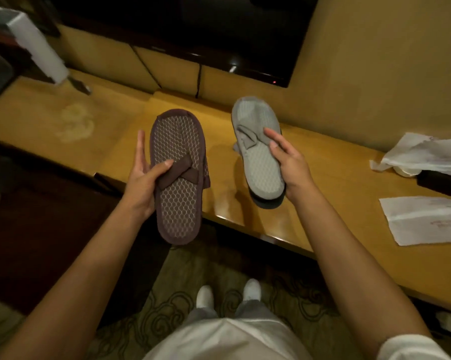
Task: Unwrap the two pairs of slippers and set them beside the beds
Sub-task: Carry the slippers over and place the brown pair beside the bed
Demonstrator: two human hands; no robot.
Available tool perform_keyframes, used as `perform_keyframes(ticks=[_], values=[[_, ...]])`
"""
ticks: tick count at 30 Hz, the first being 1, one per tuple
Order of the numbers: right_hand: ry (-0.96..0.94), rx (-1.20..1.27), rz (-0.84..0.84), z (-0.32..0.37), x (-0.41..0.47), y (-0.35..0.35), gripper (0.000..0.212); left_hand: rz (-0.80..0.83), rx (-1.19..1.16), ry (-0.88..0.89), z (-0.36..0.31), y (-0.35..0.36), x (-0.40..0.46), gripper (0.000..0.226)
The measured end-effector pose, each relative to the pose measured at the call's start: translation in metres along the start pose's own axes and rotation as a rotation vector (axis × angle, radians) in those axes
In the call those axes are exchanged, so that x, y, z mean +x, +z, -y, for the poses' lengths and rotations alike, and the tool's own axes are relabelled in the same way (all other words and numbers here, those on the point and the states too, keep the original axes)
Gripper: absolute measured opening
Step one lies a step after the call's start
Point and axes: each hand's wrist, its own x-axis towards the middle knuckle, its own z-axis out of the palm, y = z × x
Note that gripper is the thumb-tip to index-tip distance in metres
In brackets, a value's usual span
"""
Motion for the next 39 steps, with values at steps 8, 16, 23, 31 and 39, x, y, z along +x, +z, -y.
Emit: perform_keyframes(ticks=[8,16,23,31,39], values=[[-0.035,-0.118,0.487,-0.001,-0.029,0.115,0.072,-0.478,0.045,0.239,-0.031,-0.075,-0.111,0.023],[-0.016,-0.190,0.907,-0.047,-0.093,0.228,0.071,-0.962,-0.056,0.463,-0.050,-0.146,-0.265,0.025],[-0.030,-0.307,1.136,-0.095,-0.176,0.362,0.075,-1.230,-0.045,0.538,-0.067,-0.231,-0.395,0.027],[-0.056,-0.338,1.231,-0.160,-0.299,0.523,0.072,-1.368,-0.029,0.578,-0.102,-0.373,-0.533,0.022],[-0.056,-0.315,1.293,-0.201,-0.376,0.656,0.067,-1.392,-0.028,0.596,-0.152,-0.494,-0.606,0.036]])
